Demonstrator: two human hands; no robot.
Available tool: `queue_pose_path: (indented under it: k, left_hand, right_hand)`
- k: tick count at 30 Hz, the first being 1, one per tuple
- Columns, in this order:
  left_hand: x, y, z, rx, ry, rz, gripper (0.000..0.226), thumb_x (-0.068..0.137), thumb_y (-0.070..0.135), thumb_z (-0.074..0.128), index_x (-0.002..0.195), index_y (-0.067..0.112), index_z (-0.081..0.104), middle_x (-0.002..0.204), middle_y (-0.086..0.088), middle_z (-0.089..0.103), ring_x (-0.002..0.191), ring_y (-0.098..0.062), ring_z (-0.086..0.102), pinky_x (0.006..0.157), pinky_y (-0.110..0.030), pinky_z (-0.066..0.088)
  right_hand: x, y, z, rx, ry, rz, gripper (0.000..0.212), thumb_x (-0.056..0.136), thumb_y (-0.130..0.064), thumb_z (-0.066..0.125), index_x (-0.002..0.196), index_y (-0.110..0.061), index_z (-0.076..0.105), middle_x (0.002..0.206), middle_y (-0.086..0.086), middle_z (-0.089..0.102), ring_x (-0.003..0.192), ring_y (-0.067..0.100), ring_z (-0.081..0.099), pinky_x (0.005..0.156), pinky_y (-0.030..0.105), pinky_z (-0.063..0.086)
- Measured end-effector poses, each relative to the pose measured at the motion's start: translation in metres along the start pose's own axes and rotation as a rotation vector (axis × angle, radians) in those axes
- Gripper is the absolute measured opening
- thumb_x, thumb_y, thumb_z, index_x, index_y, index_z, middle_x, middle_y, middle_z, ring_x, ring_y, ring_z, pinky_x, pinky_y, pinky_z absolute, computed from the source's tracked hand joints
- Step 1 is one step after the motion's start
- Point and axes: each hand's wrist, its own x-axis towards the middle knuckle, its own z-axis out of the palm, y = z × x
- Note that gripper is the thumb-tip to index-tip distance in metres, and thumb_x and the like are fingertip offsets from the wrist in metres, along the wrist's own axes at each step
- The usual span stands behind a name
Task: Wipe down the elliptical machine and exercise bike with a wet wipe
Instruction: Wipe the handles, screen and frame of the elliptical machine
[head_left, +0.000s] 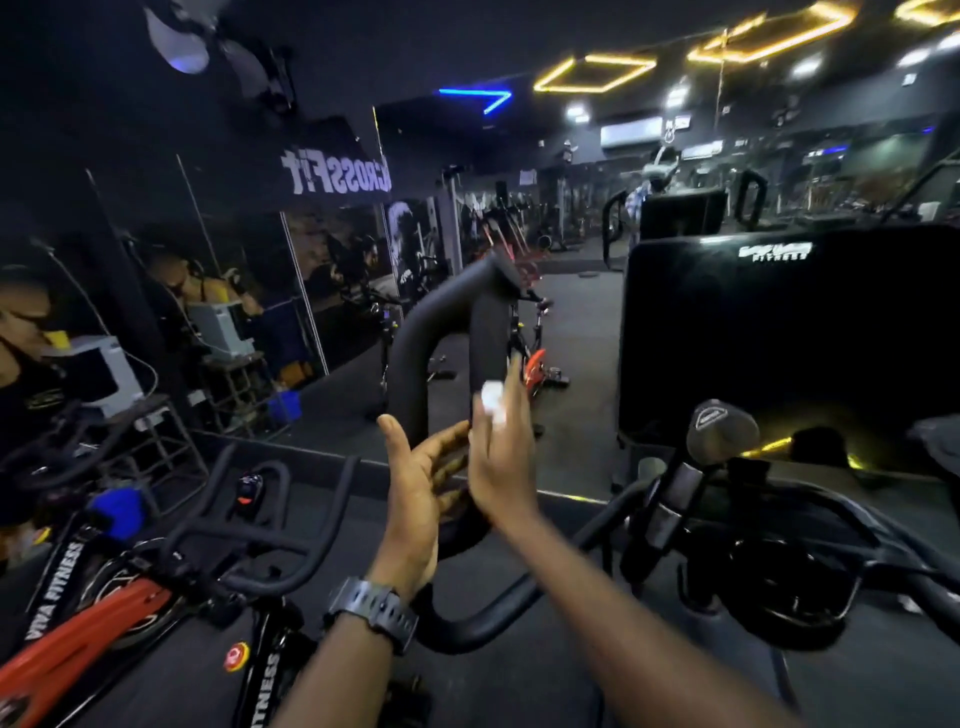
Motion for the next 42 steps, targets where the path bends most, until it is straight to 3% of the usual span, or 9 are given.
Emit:
queue_pose_path:
  k: [5, 11, 14, 21, 24, 28, 34, 38, 42]
  left_hand:
    - [0.001, 0.001, 0.008, 0.031, 0.080, 0.011, 0.112, 0.067, 0.092, 0.012, 0.124, 0.015, 0.070, 0.116, -0.009, 0.075, 0.112, -0.026, 0.067, 0.103, -0.049, 0.047]
    - [0.006, 0.014, 0.024, 0.089, 0.142, 0.175, 0.100, 0.078, 0.083, 0.007, 0.115, 0.020, 0.075, 0.118, 0.005, 0.075, 0.121, -0.008, 0.062, 0.117, -0.044, 0.033]
    - [0.015, 0.018, 0.031, 0.106, 0.192, 0.252, 0.099, 0.082, 0.085, 0.006, 0.110, 0.023, 0.076, 0.125, 0.006, 0.072, 0.123, -0.003, 0.059, 0.122, -0.043, 0.027]
    - [0.027, 0.020, 0.045, 0.025, 0.188, 0.289, 0.103, 0.077, 0.096, 0.013, 0.125, 0.025, 0.071, 0.139, 0.003, 0.063, 0.137, -0.014, 0.050, 0.121, -0.045, 0.027]
    - [0.021, 0.021, 0.053, -0.020, 0.200, 0.299, 0.097, 0.086, 0.088, 0.015, 0.129, 0.019, 0.066, 0.133, 0.002, 0.068, 0.132, -0.012, 0.056, 0.110, -0.028, 0.038]
    - [0.021, 0.020, 0.049, 0.030, 0.172, 0.308, 0.097, 0.083, 0.088, 0.013, 0.131, 0.022, 0.065, 0.137, 0.006, 0.065, 0.132, -0.005, 0.052, 0.104, -0.021, 0.035]
    - [0.024, 0.025, 0.045, 0.039, 0.188, 0.286, 0.099, 0.074, 0.097, 0.016, 0.118, 0.027, 0.071, 0.134, 0.003, 0.067, 0.133, -0.013, 0.054, 0.122, -0.043, 0.029]
    - [0.023, 0.031, 0.041, 0.039, 0.140, 0.253, 0.103, 0.080, 0.089, 0.012, 0.128, 0.017, 0.068, 0.127, -0.002, 0.071, 0.124, -0.016, 0.061, 0.119, -0.044, 0.035]
    - [0.023, 0.030, 0.037, 0.041, 0.100, 0.241, 0.116, 0.069, 0.099, 0.017, 0.134, 0.016, 0.065, 0.129, -0.001, 0.071, 0.125, -0.012, 0.062, 0.117, -0.042, 0.038]
  right_hand:
    - [0.087, -0.020, -0.002, 0.071, -0.022, 0.075, 0.072, 0.095, -0.056, 0.040, 0.154, -0.020, 0.021, 0.143, 0.008, 0.052, 0.128, 0.023, 0.052, 0.106, 0.044, 0.042]
    - [-0.058, 0.030, -0.007, 0.240, -0.090, 0.361, 0.053, 0.087, -0.075, 0.028, 0.113, -0.038, 0.057, 0.103, -0.008, 0.070, 0.098, 0.010, 0.064, 0.089, 0.041, 0.051]
    - [0.015, 0.012, 0.001, 0.426, -0.066, 0.522, 0.053, 0.092, -0.072, 0.030, 0.105, -0.034, 0.064, 0.106, -0.003, 0.072, 0.105, 0.015, 0.065, 0.100, 0.046, 0.048]
    - [0.118, -0.040, -0.030, 0.623, -0.249, 0.633, 0.062, 0.100, -0.060, 0.032, 0.122, -0.010, 0.061, 0.094, 0.000, 0.070, 0.084, 0.012, 0.066, 0.069, 0.029, 0.053]
    - [0.039, -0.006, -0.008, 0.424, -0.089, 0.446, 0.059, 0.094, -0.066, 0.030, 0.127, -0.026, 0.059, 0.117, -0.007, 0.067, 0.109, 0.006, 0.061, 0.099, 0.037, 0.048]
    - [-0.027, 0.008, -0.002, 0.394, 0.000, 0.392, 0.025, 0.104, -0.045, 0.033, 0.111, -0.045, 0.058, 0.108, -0.016, 0.066, 0.103, -0.002, 0.059, 0.098, 0.037, 0.048]
    - [0.109, -0.056, -0.013, 0.558, 0.093, 0.358, 0.035, 0.092, -0.051, 0.040, 0.110, -0.027, 0.060, 0.097, -0.014, 0.062, 0.094, 0.014, 0.057, 0.078, 0.027, 0.045]
    - [0.135, -0.078, -0.018, 0.048, 0.133, -0.097, 0.041, 0.093, -0.001, 0.040, 0.127, -0.011, 0.059, 0.123, 0.004, 0.066, 0.114, 0.018, 0.059, 0.096, 0.027, 0.045]
    - [0.090, -0.030, -0.016, -0.065, 0.084, -0.405, 0.055, 0.094, 0.006, 0.038, 0.149, 0.001, 0.033, 0.155, 0.013, 0.037, 0.146, 0.020, 0.030, 0.120, 0.025, 0.021]
